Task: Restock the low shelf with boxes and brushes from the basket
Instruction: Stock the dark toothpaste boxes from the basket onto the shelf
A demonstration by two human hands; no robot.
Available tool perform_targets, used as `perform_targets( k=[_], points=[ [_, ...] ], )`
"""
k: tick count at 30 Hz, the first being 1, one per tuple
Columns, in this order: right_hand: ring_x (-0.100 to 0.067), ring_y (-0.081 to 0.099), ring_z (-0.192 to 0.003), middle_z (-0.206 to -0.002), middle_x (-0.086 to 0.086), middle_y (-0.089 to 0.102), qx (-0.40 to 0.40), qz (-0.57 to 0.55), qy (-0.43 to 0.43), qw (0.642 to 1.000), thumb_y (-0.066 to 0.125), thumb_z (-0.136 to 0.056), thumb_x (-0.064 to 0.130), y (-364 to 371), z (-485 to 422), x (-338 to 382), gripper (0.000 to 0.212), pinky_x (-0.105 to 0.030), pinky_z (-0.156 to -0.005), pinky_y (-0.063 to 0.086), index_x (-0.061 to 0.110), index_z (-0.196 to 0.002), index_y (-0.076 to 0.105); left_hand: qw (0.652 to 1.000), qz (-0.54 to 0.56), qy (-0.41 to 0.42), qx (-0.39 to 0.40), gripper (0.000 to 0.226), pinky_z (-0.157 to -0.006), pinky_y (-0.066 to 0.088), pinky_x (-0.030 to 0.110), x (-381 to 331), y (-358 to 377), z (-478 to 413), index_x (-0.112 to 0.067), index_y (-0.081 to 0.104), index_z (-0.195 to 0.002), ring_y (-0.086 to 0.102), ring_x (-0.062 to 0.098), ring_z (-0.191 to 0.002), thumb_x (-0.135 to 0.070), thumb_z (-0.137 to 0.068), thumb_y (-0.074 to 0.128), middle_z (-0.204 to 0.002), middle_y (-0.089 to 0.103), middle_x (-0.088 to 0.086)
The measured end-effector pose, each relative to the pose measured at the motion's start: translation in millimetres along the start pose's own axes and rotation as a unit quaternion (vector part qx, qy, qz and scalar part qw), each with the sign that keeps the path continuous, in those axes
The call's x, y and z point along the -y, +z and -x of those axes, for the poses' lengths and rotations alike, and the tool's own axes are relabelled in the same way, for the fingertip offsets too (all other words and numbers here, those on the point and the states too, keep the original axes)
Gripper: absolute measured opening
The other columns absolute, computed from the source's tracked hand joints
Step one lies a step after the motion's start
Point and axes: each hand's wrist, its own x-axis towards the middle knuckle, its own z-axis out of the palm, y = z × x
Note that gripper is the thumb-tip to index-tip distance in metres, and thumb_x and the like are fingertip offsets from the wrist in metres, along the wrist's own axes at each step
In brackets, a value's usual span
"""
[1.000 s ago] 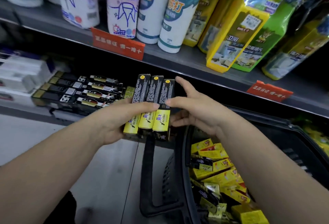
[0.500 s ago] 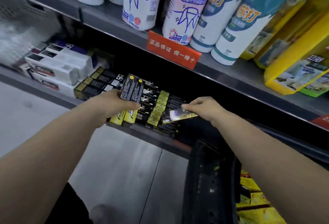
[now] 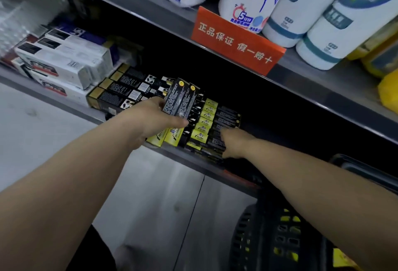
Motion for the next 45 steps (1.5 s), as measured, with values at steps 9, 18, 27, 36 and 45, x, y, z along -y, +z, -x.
perform_targets(
  k=[9, 18, 27, 36, 45],
  points=[
    [-0.023, 0.053, -0.097, -0.121, -0.011, 0.054, 0.005, -0.014, -0.002, 1.0, 0.07, -0.083, 0.021, 0.8, 1.8, 3.8, 0.066, -0.023, -0.052, 0.036, 0.003, -0.134, 0.033, 1.0, -0.016, -0.01, -0.008, 0.065, -0.084, 0.031, 0.026, -1.2, 8.1, 0.7, -0.012, 0.046, -0.132, 0.044, 0.001, -0.072, -0.021, -0.076, 0.077, -0.078, 0.05, -0.013],
    [-0.025, 0.039, -0.13, -0.151, -0.01, 0.024, -0.121, -0.199, -0.049, 0.971, 0.08, -0.069, 0.041, -28.1, 28.7, 12.7, 0.109, -0.036, -0.101, 0.041, 0.021, -0.147, 0.006, 1.0, 0.005, -0.003, 0.009, 0.061, -0.071, 0.035, 0.016, -4.5, 15.8, 2.5, -0.009, 0.051, -0.123, 0.043, 0.0, -0.069, -0.018, -0.071, 0.08, -0.072, 0.045, -0.014],
    [-0.012, 0.053, -0.096, -0.109, 0.004, 0.051, -0.229, -0.185, -0.206, 0.933, 0.079, -0.07, 0.034, -60.4, 67.5, 8.3, 0.063, -0.022, -0.081, 0.045, 0.021, -0.122, 0.047, 0.996, 0.032, -0.063, 0.047, 0.084, -0.061, 0.056, 0.037, -15.2, 19.1, 11.0, -0.011, 0.047, -0.133, 0.065, 0.031, -0.091, -0.048, -0.063, 0.076, -0.121, 0.062, 0.016],
    [-0.021, 0.053, -0.084, -0.104, -0.01, 0.057, -0.083, -0.025, 0.079, 0.993, 0.051, -0.095, 0.021, -35.0, 20.7, -15.4, 0.037, -0.028, -0.063, 0.042, 0.011, -0.129, 0.04, 0.997, 0.049, -0.033, -0.053, 0.079, -0.099, 0.044, 0.053, -12.0, 17.0, 9.2, -0.007, 0.033, -0.143, 0.053, 0.036, -0.12, -0.046, -0.082, 0.066, -0.13, 0.056, 0.017],
    [-0.026, 0.042, -0.129, -0.15, -0.011, 0.032, 0.045, -0.077, 0.046, 0.995, 0.053, -0.087, 0.055, -11.1, -1.3, -9.2, 0.081, -0.032, -0.099, 0.039, 0.016, -0.148, 0.016, 0.998, 0.008, -0.006, -0.057, 0.073, -0.08, 0.032, 0.031, -8.1, 21.1, -3.9, -0.011, 0.037, -0.142, 0.046, 0.023, -0.118, -0.043, -0.082, 0.066, -0.142, 0.046, 0.01]
  ],
)
